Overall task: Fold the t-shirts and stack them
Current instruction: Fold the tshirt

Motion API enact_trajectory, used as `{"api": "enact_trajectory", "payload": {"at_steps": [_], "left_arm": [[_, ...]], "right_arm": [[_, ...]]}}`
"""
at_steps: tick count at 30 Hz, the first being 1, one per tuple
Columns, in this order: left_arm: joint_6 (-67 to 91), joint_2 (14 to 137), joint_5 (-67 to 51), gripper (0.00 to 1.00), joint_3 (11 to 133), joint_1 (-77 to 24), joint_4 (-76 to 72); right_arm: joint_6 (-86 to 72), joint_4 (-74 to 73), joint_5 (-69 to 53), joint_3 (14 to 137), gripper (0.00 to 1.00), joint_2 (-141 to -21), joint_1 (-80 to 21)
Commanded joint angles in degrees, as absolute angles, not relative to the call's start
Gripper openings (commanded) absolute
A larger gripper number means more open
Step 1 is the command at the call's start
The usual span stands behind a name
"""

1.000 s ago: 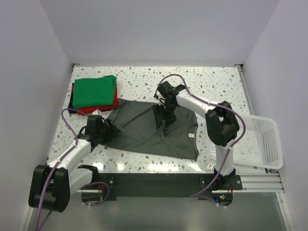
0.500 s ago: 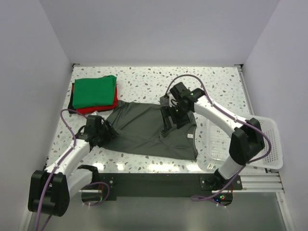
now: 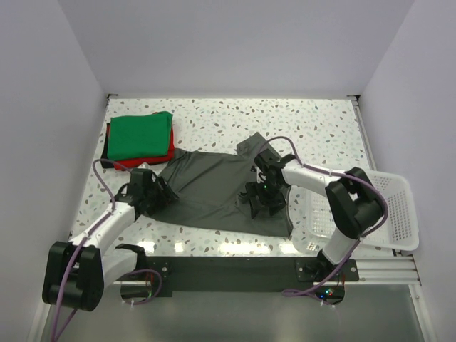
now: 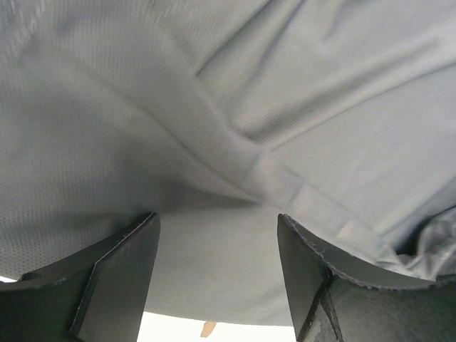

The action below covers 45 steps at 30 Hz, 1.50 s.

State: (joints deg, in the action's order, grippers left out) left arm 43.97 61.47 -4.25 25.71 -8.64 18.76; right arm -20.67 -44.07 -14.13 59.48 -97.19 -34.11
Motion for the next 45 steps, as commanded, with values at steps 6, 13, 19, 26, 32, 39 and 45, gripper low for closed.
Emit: {"api": "enact_trajectory", "payload": {"at_steps": [6,13,19,26,32,39,45], "left_arm": [[46.14,59.68,-6.42,0.72,21.45,-8.96,16.61],[49.74,53.54,-8.25,0.72,17.85,-10.01,20.65],[53.09,48.88,-10.02,0.72,16.61,-13.53,23.63],[50.55,48.07,-7.38,0.75,26.35,-13.62,28.3],[41.87,58.69,-1.86,0.73,36.99,-13.62,24.26],[29.19,73.8,-2.1,0.59,43.68,-13.71,15.49],[22.86,81.02,-2.82,0.53,46.92,-13.62,13.53]], "right_arm": [[-25.04,-43.32,-10.91,52.21,0.75,-97.3,-33.93],[-30.49,-49.82,-8.44,45.62,0.75,-94.23,-33.75],[-32.34,-54.31,-7.29,44.65,0.76,-89.65,-33.75],[-28.13,-57.91,-8.26,55.27,0.76,-87.8,-33.75],[-25.66,-61.61,-9.05,66.35,0.76,-87.98,-33.75],[-26.54,-56.17,-14.41,64.17,0.75,-89.47,-33.84],[-23.38,-55.63,-15.38,64.42,0.75,-93.41,-33.75]]}}
